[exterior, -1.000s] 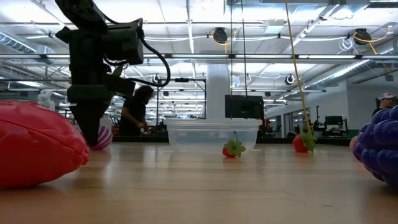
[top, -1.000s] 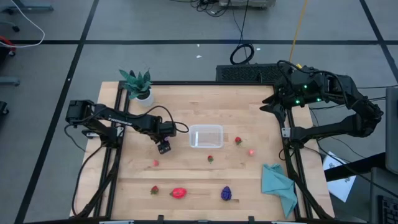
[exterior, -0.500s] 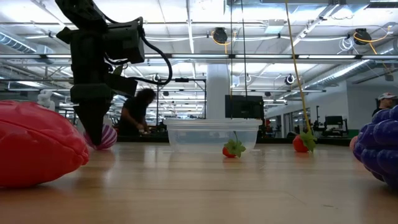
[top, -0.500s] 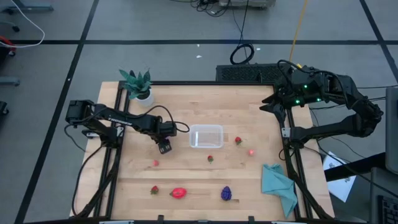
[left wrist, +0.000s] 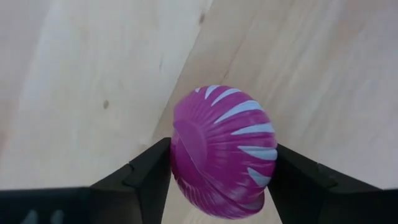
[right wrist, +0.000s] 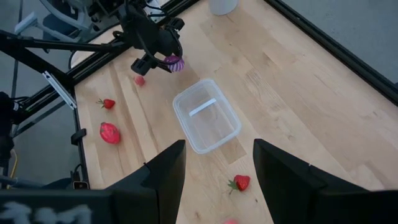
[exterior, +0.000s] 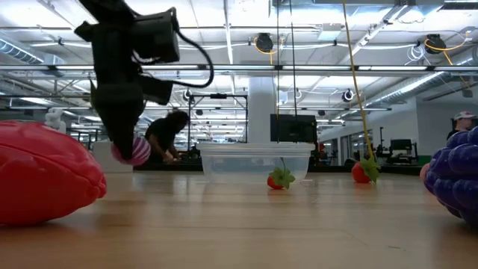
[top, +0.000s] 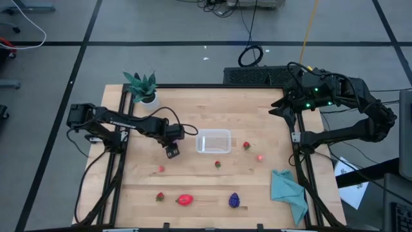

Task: Pick and placing Produce into tupperware
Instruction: Put the purple onion into the transparent bin

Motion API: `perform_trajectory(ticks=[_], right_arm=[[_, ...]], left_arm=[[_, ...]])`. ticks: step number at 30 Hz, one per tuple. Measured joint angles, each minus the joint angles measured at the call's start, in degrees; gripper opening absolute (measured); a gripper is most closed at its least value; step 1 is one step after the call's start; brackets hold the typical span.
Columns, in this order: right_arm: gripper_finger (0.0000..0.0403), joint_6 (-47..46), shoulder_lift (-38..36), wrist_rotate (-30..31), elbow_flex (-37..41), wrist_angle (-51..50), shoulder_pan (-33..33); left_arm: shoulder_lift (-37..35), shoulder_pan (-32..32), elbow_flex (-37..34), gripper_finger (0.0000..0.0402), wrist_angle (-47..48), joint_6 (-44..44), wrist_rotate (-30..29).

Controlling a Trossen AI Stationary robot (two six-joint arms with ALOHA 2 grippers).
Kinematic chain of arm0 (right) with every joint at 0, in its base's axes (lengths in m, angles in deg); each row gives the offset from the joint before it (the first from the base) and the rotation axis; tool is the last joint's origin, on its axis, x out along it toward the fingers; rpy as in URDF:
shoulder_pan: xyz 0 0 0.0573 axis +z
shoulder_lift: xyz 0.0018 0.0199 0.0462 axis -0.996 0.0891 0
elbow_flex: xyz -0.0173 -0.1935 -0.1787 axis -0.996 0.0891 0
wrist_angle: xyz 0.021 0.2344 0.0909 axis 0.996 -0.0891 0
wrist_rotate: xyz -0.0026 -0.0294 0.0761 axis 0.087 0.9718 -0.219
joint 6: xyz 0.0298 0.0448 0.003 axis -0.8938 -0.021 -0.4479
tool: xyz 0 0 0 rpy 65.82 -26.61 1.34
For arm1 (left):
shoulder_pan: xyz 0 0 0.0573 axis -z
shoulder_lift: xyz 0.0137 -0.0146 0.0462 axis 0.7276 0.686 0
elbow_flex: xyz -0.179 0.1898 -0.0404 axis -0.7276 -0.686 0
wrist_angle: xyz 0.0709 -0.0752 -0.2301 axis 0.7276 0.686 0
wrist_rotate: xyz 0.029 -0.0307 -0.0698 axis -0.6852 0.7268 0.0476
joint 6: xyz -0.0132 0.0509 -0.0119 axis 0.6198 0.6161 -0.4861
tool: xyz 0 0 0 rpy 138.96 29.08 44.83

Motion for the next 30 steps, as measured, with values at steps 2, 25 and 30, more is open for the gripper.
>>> perform_trajectory(ticks=[2, 25, 30], right_arm=[[0.018, 0.0, 0.0, 0.0, 0.0, 0.0, 0.0], [0.018, 0.5, 0.0, 0.0, 0.0, 0.0, 0.0], [0.018, 0.7, 0.0, 0.0, 0.0, 0.0, 0.0]], left_arm=[[-0.7, 0.0, 2.6, 0.023, 1.9, 1.1, 0.0], [11.6, 0.3, 15.9, 0.023, -17.6, 13.0, 0.5], [18.3, 0.2, 22.5, 0.023, -11.5, 14.8, 0.4]])
